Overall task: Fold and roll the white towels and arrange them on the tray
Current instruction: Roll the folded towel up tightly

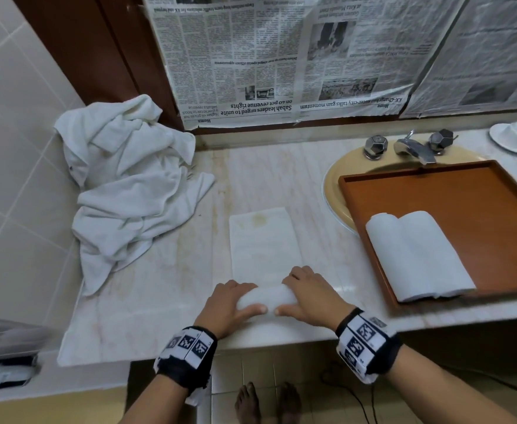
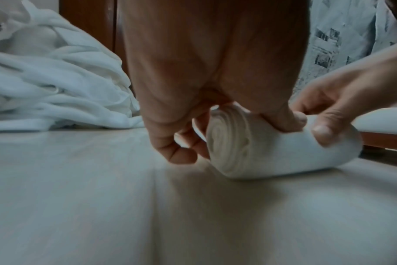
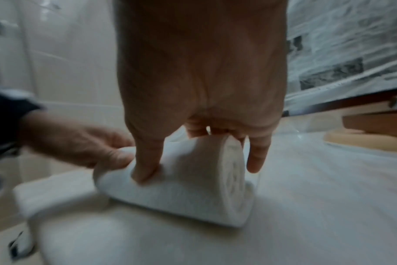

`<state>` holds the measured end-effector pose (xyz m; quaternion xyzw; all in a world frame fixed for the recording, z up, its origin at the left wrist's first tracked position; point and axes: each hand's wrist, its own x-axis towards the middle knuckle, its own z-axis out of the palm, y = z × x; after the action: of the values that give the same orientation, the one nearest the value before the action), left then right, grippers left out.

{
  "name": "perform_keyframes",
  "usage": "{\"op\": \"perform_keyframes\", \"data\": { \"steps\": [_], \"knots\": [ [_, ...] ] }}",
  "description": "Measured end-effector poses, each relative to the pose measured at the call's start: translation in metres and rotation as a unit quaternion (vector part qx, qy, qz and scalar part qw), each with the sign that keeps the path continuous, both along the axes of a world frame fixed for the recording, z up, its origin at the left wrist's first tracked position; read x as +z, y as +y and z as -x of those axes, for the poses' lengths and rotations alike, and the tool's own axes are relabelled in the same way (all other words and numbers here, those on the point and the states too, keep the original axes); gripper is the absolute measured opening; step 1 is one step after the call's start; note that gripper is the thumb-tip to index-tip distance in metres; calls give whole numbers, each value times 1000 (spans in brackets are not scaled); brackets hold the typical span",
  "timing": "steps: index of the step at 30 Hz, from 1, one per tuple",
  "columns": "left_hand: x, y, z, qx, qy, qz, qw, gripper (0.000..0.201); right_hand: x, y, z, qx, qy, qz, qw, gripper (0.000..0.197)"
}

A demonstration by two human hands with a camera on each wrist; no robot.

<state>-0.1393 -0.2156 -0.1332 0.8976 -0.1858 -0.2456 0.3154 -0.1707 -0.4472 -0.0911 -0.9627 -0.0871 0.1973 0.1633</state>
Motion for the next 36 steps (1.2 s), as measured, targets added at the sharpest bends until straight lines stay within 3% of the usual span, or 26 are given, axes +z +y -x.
{"op": "perform_keyframes", "data": {
  "steps": [3, 6, 10, 14, 19, 24, 26, 29, 32, 34, 36],
  "knots": [
    [5, -2, -15, -16, 47, -5, 999, 53, -9, 4, 19, 13, -72, 36, 997, 73],
    [8, -7, -13, 2, 45, 3, 999, 49, -22, 7, 28, 14, -85, 64, 994, 72],
    [6, -3, 7, 74, -48, 46, 995, 68, -19, 5, 16, -7, -60, 26, 998, 62],
    [-1, 0, 16, 18, -116, 50, 992, 75, -12, 5, 6, -28, -9, -2, 1000, 55],
    [-3, 0, 2, 31, -19, 51, 998, 68, -8, 0, 3, -37, 24, -12, 999, 58],
    [8, -4, -10, 44, 39, 37, 998, 55, -15, 4, 20, -16, -55, 91, 994, 69],
    [10, -7, -7, 55, 26, 22, 998, 62, -21, 2, 22, -8, -93, 87, 992, 69],
    [7, -10, 8, 86, -33, 19, 996, 83, -14, 0, 9, 11, -59, 74, 995, 53],
    [-1, -10, 20, 65, -145, 29, 987, 77, -5, -1, -9, 9, -13, 62, 998, 48],
    [-4, -10, 19, 61, -149, 37, 986, 72, -1, -2, -17, 7, 28, 55, 998, 49],
    [-3, -8, 6, 63, -105, 48, 991, 70, -1, -3, -15, 4, 31, 51, 998, 54]
  ]
}}
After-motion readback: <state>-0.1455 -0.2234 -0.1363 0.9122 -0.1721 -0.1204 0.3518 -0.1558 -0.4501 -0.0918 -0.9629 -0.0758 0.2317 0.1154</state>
